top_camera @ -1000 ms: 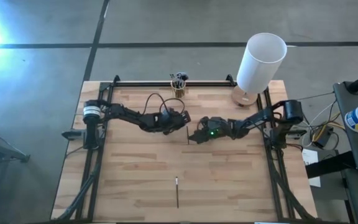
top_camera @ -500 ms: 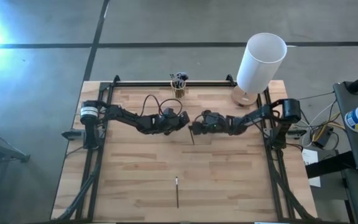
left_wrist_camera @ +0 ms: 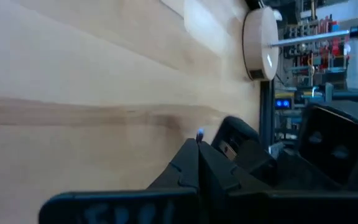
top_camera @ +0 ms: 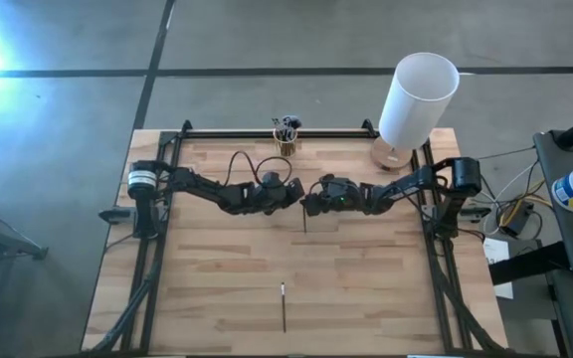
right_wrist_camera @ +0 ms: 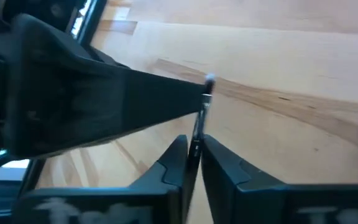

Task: Put items in baskets/containers
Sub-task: Put the black eyeshadow brush into the yellow pen holder

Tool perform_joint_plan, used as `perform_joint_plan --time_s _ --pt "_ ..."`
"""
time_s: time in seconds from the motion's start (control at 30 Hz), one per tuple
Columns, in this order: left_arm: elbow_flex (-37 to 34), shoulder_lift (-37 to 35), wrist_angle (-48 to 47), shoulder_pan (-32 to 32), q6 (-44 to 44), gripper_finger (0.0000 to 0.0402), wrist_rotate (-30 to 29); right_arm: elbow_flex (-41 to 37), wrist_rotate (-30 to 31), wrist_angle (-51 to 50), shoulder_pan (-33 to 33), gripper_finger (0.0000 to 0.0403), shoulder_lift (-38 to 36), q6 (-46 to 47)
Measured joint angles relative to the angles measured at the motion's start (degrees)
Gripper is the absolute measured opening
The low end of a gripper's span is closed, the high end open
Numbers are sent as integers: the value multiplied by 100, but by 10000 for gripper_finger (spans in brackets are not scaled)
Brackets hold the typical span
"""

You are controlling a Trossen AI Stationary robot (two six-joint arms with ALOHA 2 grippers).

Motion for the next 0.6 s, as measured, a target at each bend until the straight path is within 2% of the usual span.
perform_joint_plan --time_s 0.07,0.23,0.43,0.6 --pt "-2 -11 16 21 23 0 231 -14 -20 -6 2 18 2 -121" --pt "-165 -391 35 80 713 11 557 -40 -55 63 24 15 -146 -498" --pt "-821 -1698 213 257 1814 45 725 -116 146 223 116 14 -426 -1331" --pt "-1660 -2893 338 255 2827 45 708 -75 365 739 138 14 -877 -2306"
